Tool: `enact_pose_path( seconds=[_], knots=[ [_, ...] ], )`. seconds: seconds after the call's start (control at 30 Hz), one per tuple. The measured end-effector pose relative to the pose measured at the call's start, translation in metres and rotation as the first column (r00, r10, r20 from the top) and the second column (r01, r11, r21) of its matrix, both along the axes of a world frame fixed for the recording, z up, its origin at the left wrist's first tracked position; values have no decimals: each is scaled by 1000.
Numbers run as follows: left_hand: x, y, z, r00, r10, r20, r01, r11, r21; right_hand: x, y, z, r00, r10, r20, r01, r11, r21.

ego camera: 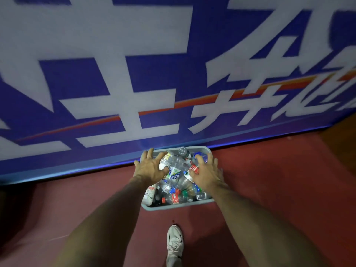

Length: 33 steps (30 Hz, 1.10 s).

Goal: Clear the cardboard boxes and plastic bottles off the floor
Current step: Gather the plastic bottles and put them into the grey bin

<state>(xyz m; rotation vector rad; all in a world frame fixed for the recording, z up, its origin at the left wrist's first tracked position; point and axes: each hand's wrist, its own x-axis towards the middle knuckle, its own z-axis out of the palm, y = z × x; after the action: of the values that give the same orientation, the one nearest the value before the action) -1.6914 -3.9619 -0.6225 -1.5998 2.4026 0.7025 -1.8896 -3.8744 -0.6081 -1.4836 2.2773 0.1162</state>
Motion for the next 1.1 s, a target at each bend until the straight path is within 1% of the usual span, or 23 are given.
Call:
enact_pose_path(
  seconds=[0.17,0.33,0.4,0.5,0.67,0.73,0.8,0.9,0.97,1.1],
  knots=[
    [18,40,120,999,-36,25,39,989,-142,20,37,114,1000,12,-11,-13,996,-84],
    [33,65,213,1000,27,12,-22,958,-287,39,45,201,994,101,-30,-105,983,-154],
    [43,76,239,997,79,5,-73,940,-334,46,45,225,987,157,-38,-162,972,-173],
    [63,104,267,981,191,-32,-190,914,-358,62,48,250,962,266,-55,-272,944,-188],
    [118,175,281,923,384,-13,-359,850,-385,112,70,272,895,443,-44,-444,879,-176],
    [146,205,279,887,461,2,-424,818,-389,142,81,276,851,525,-28,-520,833,-189],
    [177,237,279,841,540,-26,-505,768,-393,175,93,280,802,596,-43,-593,783,-188],
    [232,294,282,764,645,-35,-602,691,-401,241,118,284,695,715,-68,-713,675,-192],
    [277,342,282,673,739,-35,-688,607,-398,296,146,286,600,796,-74,-790,577,-207],
    [364,453,275,455,888,-60,-834,402,-377,413,228,281,383,921,-69,-910,364,-200]
  ],
)
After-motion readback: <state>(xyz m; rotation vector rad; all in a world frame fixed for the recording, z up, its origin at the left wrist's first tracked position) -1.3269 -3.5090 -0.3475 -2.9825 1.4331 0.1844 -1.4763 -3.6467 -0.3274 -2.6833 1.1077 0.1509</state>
